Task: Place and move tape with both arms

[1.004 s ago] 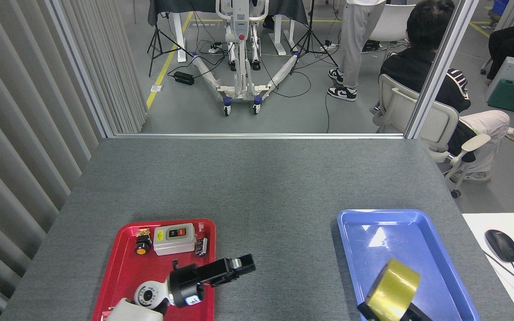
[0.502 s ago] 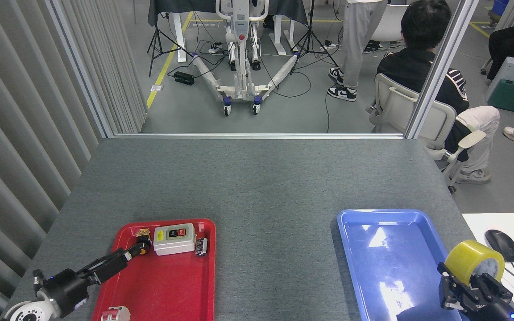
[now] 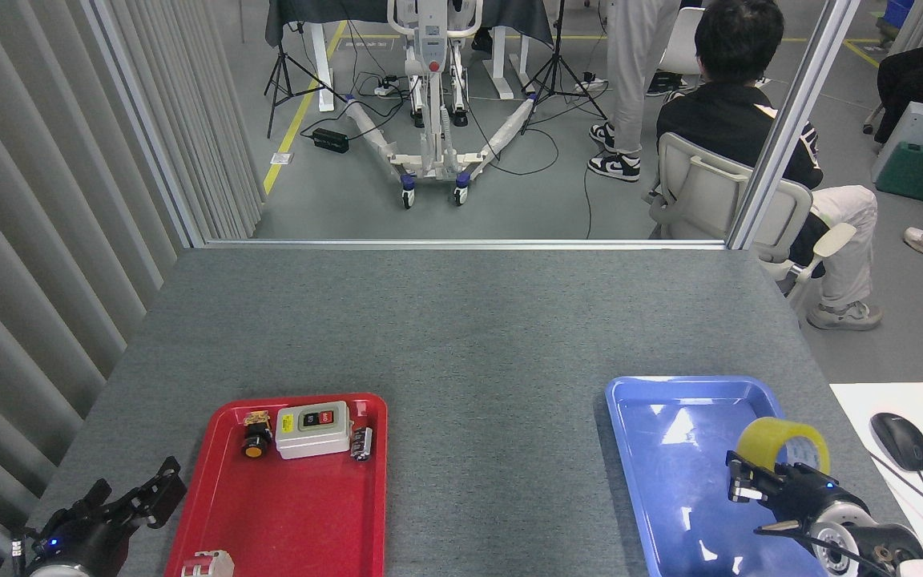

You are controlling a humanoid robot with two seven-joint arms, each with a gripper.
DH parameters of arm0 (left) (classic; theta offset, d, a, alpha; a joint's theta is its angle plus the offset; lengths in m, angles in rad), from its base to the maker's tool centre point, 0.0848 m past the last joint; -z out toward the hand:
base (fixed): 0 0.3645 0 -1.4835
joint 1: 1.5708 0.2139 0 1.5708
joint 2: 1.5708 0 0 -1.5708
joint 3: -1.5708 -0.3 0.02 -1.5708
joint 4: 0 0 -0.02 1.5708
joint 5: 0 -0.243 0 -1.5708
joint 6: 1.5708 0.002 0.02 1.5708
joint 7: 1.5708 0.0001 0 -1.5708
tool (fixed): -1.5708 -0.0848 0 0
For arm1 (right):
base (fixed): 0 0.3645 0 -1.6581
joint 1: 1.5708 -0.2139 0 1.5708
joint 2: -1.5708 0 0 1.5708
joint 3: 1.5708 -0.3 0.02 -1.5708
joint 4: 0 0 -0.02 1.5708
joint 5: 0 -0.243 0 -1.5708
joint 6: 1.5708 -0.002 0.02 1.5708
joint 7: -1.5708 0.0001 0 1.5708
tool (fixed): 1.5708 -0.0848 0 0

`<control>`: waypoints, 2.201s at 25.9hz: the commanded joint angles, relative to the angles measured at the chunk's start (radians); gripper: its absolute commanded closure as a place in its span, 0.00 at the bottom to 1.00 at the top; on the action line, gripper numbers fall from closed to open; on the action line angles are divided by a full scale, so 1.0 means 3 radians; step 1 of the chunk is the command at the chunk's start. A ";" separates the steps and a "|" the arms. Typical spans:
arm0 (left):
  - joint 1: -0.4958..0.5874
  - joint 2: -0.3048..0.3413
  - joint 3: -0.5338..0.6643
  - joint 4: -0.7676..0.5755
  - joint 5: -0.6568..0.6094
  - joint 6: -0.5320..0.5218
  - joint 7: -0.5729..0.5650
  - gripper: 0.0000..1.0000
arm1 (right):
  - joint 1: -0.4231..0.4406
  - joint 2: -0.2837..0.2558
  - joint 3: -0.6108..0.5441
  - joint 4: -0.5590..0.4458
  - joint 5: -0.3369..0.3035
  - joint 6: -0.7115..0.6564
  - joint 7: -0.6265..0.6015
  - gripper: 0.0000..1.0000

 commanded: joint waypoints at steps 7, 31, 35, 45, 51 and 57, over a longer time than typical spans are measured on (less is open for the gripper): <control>0.0134 -0.0335 -0.0007 -0.0026 -0.0871 -0.0007 0.0949 0.01 | -0.0098 0.0010 0.0115 0.0053 -0.0093 0.0088 0.0159 0.00; 0.0323 -0.0509 -0.0007 -0.0190 -0.0948 -0.0436 0.1466 0.01 | 0.0668 0.0087 -0.0622 -0.0570 -0.0062 -0.0643 -0.0450 0.00; 0.0364 -0.0509 -0.0002 -0.0236 -0.0948 -0.0426 0.1466 0.01 | 0.1180 0.0327 -0.1097 -0.0760 -0.0057 -0.1482 -0.1115 0.00; 0.0410 -0.0504 -0.0007 -0.0246 -0.0974 -0.0431 0.1471 0.01 | 0.1768 0.0813 -0.1450 -0.0949 0.0710 -0.0828 -0.2592 0.00; 0.0451 -0.0458 -0.0043 -0.0236 -0.0984 -0.0457 0.1466 0.01 | 0.1763 0.0792 -0.1332 -0.0949 0.0827 -0.0690 -0.2572 0.00; 0.0456 -0.0463 -0.0038 -0.0231 -0.0953 -0.0441 0.1394 0.00 | 0.1538 0.0746 -0.1184 -0.0785 0.0894 -0.0505 -0.2480 0.00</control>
